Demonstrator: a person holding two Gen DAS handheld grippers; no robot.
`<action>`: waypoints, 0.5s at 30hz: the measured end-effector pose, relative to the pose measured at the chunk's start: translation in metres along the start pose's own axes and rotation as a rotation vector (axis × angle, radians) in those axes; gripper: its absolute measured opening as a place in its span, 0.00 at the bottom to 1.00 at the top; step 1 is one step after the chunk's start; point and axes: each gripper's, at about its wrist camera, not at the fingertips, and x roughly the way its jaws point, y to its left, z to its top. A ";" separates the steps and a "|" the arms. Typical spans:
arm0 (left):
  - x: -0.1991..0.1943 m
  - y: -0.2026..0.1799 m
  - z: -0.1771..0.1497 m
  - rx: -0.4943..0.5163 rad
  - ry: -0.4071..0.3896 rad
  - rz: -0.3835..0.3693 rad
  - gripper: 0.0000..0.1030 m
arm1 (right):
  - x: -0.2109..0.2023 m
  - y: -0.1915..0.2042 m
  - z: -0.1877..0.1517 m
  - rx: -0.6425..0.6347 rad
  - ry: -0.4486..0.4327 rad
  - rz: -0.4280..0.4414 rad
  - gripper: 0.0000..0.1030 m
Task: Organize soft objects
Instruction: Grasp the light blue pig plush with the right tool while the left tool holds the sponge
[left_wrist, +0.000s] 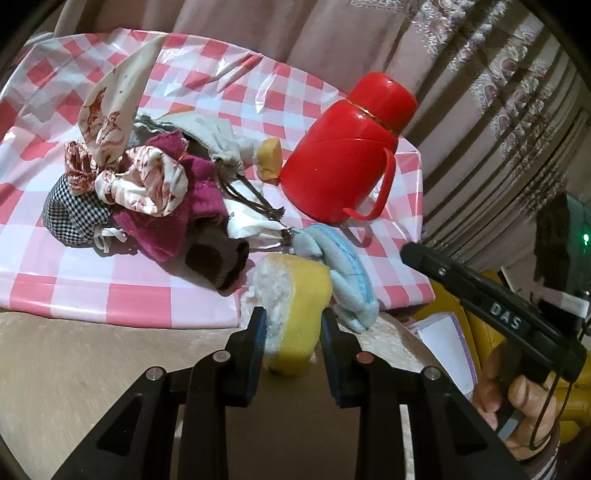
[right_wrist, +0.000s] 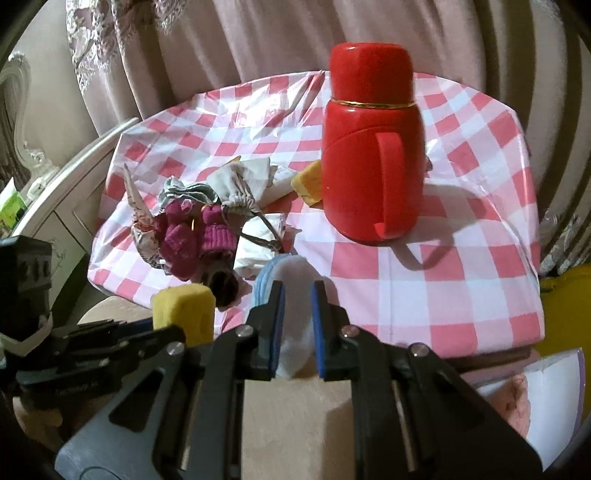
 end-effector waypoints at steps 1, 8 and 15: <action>-0.001 -0.001 -0.001 0.004 -0.001 -0.002 0.29 | -0.005 -0.003 -0.003 0.008 -0.002 0.002 0.16; -0.002 -0.006 -0.001 0.015 -0.003 -0.006 0.29 | -0.025 -0.027 -0.017 0.064 -0.010 0.004 0.14; -0.001 -0.009 -0.001 0.010 -0.005 -0.015 0.29 | -0.032 -0.031 -0.017 0.015 0.034 -0.013 0.15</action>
